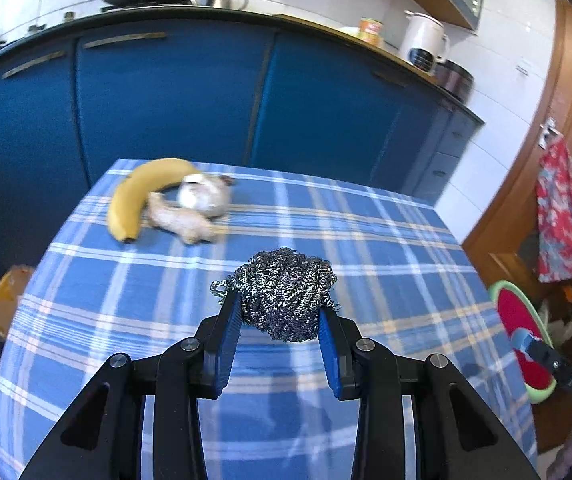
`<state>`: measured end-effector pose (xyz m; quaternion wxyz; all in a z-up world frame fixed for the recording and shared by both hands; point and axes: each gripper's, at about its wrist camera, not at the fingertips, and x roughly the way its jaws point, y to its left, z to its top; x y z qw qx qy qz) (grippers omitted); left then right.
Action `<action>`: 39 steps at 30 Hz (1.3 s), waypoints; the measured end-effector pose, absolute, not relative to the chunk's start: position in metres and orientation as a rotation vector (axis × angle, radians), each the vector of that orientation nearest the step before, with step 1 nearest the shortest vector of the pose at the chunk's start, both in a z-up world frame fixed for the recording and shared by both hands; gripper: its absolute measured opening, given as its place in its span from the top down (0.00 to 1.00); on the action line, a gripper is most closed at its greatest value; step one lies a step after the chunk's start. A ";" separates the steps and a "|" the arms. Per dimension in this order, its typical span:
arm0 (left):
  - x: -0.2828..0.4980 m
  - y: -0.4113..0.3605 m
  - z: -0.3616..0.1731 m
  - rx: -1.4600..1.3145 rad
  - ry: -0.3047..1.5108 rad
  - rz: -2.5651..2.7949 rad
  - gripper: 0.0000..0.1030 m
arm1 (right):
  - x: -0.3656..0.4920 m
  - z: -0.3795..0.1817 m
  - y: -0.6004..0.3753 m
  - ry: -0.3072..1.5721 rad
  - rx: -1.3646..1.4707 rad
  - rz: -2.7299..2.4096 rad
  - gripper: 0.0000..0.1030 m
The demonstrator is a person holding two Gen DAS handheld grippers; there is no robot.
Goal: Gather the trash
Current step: 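Carry the scrubber and teal piece to the red bin and release them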
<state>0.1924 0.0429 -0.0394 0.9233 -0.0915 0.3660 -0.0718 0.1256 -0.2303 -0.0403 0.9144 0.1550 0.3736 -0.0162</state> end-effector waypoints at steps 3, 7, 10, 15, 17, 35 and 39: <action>0.188 0.025 -0.035 -0.170 0.755 -0.183 0.64 | 0.116 -0.039 -0.252 0.757 0.341 -0.070 0.79; 0.184 -0.005 -0.027 -0.139 0.759 -0.234 0.63 | 0.104 -0.042 -0.280 0.749 0.379 -0.113 0.79; 0.181 -0.024 -0.023 -0.130 0.763 -0.267 0.63 | 0.097 -0.046 -0.300 0.746 0.407 -0.139 0.79; 0.176 -0.052 -0.019 -0.116 0.779 -0.314 0.63 | 0.088 -0.055 -0.334 0.743 0.447 -0.195 0.79; 0.173 -0.065 -0.018 -0.107 0.785 -0.341 0.63 | 0.084 -0.058 -0.346 0.740 0.462 -0.219 0.79; 0.162 -0.191 -0.029 0.006 0.859 -0.573 0.63 | 0.065 -0.092 -0.429 0.741 0.569 -0.299 0.70; 0.163 -0.217 -0.035 0.030 0.874 -0.622 0.63 | 0.059 -0.089 -0.433 0.716 0.568 -0.290 0.64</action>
